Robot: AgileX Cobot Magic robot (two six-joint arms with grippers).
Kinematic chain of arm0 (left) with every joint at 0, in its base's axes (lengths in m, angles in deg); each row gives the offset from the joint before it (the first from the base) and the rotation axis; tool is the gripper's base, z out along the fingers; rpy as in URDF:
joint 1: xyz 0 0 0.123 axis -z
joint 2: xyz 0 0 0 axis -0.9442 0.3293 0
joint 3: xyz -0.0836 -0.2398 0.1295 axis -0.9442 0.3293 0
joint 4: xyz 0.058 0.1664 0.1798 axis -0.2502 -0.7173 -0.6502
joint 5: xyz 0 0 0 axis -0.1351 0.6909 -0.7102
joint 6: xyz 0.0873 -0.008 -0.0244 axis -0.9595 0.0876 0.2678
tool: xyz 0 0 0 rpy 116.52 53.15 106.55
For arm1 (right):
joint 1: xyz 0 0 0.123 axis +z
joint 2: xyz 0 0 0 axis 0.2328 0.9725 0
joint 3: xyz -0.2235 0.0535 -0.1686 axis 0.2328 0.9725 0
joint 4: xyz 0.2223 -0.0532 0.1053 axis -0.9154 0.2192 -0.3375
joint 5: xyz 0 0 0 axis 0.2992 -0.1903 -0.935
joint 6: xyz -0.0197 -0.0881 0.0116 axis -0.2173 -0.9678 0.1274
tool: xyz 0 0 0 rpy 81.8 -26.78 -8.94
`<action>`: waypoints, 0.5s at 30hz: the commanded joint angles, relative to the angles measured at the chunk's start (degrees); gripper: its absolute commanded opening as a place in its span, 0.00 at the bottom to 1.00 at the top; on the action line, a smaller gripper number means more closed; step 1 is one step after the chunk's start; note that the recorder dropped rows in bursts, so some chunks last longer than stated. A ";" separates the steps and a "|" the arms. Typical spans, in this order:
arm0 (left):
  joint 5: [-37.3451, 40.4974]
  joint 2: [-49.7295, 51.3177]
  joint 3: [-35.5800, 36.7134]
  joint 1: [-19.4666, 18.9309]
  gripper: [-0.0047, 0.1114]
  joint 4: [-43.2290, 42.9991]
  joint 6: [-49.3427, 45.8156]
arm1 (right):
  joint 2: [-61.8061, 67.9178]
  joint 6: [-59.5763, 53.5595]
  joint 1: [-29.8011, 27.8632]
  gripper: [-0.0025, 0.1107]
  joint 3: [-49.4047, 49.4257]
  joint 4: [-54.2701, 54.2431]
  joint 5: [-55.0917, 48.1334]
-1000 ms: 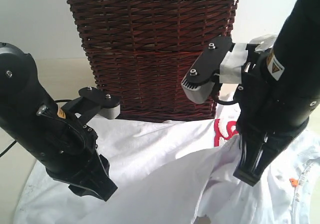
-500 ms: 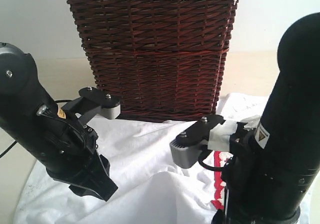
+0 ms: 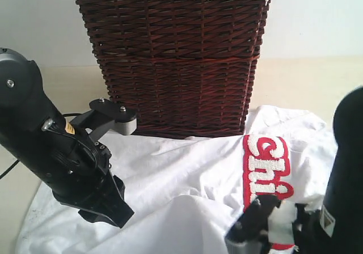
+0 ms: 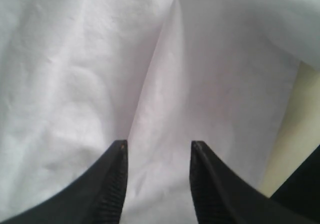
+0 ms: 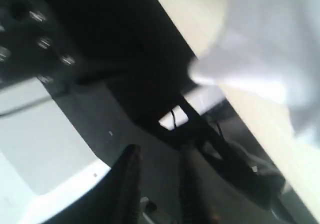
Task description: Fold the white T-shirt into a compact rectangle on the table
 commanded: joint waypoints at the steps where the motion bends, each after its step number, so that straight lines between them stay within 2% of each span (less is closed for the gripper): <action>1: 0.00 -0.04 0.14 0.33 0.39 0.30 -0.23 | 4.62 10.75 0.01 0.03 3.93 14.36 5.10; 3: 0.00 -0.04 0.14 0.33 0.39 0.30 -0.23 | 7.80 17.49 0.01 0.02 3.93 20.22 8.73; 8: 0.00 -0.04 0.14 0.33 0.39 0.30 -0.23 | 15.78 23.97 0.01 0.02 3.53 26.87 13.74; 11: 0.11 -0.04 0.14 0.33 0.39 0.79 -0.23 | 23.19 38.75 0.01 0.02 1.47 36.22 21.21; 13: 0.51 -0.04 0.14 0.33 0.39 0.68 -0.48 | 25.60 39.52 0.01 0.02 1.46 36.03 25.45; 15: 1.42 -0.04 0.14 0.33 0.39 0.79 -1.12 | 26.39 37.70 0.01 0.02 1.46 35.75 23.38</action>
